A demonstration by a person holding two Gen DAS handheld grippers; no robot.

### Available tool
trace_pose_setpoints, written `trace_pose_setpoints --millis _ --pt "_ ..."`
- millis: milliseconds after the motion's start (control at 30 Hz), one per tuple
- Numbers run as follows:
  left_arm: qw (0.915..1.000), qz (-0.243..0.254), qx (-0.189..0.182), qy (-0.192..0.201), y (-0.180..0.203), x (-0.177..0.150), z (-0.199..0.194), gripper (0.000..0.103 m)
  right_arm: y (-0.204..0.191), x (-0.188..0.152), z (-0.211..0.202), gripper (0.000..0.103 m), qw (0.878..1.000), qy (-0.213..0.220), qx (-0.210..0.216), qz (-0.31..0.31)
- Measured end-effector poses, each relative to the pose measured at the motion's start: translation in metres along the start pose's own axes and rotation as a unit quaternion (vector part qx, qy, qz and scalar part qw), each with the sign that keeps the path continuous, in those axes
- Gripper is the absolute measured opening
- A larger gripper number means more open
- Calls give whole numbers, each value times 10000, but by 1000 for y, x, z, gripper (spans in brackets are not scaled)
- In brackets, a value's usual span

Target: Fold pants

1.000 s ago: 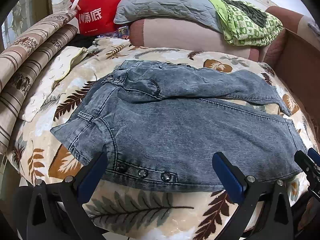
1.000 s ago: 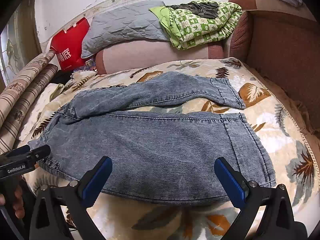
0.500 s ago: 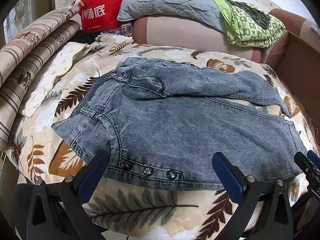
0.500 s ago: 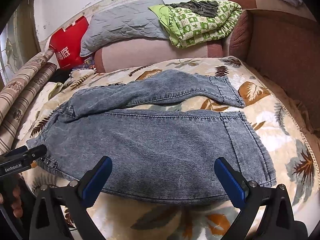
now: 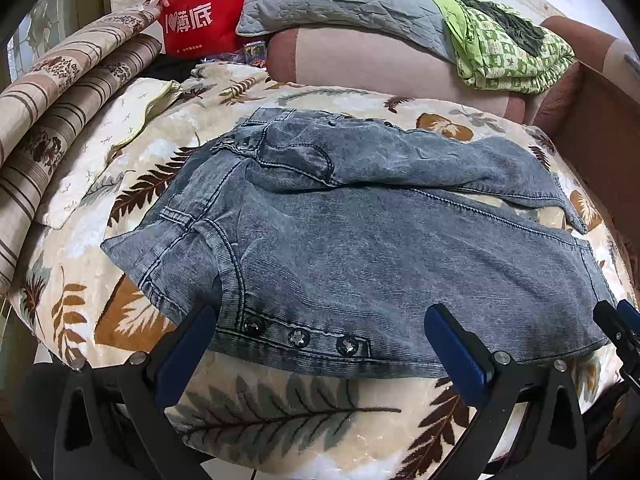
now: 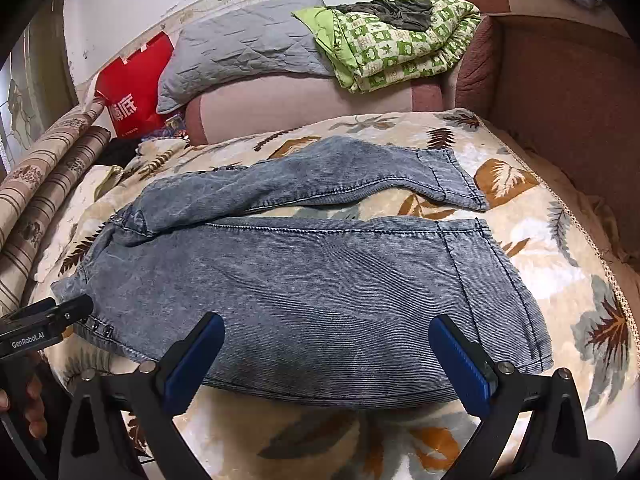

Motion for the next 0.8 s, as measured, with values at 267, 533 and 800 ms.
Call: trace_pose_setpoints --millis 267,533,800 --pt "10000 -78 -16 1 -7 -1 0 103 0 -1 2 103 10000 -41 -39 -20" --pt "9996 -235 -123 -79 -20 -3 4 103 1 -3 6 103 9999 -91 -95 -22" --pt "9750 -2209 -55 -256 -123 -6 11 103 47 -16 22 103 9697 -938 1262 1872"
Point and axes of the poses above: each gripper's, at about its wrist camera, not at the fingertips, and z roughly the way its jaws point, y to its right, x to its top, the point moved 3 cm from there along z, roughly the way its jaws point, and after that the axes turned 1 degree about z, right-handed, at the moved point
